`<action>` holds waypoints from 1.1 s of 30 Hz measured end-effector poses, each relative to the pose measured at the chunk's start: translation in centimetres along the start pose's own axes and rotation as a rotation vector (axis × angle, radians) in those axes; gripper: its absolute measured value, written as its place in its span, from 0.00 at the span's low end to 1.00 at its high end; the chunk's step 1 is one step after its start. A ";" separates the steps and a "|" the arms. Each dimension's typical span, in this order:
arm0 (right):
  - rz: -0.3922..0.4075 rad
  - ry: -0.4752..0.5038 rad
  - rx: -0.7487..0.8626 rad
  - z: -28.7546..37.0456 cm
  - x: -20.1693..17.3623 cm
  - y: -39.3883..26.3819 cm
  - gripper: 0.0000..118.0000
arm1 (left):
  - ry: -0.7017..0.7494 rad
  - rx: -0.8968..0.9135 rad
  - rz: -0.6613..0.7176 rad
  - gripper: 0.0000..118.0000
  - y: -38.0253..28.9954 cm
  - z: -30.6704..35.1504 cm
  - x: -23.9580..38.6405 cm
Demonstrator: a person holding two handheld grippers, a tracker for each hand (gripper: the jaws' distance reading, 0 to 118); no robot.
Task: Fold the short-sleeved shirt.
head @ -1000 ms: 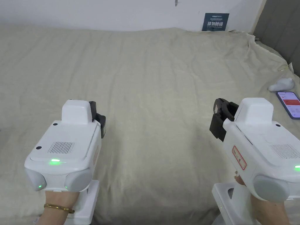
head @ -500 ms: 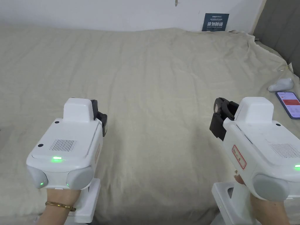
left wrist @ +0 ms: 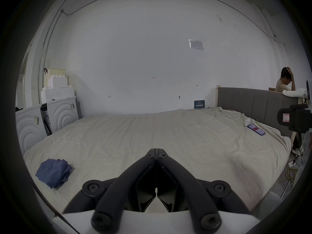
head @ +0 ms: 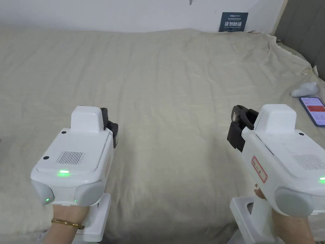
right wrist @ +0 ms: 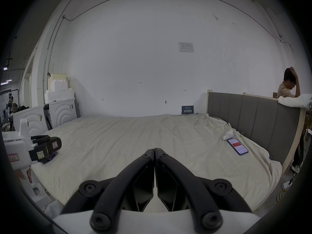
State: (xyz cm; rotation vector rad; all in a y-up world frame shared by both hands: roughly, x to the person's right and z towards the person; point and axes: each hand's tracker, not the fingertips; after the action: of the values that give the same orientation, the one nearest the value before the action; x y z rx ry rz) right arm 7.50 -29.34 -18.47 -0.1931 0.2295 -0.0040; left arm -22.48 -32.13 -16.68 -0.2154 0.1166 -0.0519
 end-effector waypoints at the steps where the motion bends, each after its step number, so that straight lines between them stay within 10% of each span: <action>1: -0.001 0.002 0.000 0.0 0.0 0.0 0.00 | -0.001 0.000 -0.002 0.00 0.0 0.0 0.0; 33: -0.003 0.003 -0.006 -0.2 0.1 -0.1 0.00 | 0.008 0.005 -0.010 0.00 0.1 0.0 0.2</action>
State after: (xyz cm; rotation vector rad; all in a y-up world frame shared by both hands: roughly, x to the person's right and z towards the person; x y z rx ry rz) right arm 7.59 -29.50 -18.64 -0.1995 0.2325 -0.0063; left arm -22.28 -32.09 -16.74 -0.2106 0.1232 -0.0627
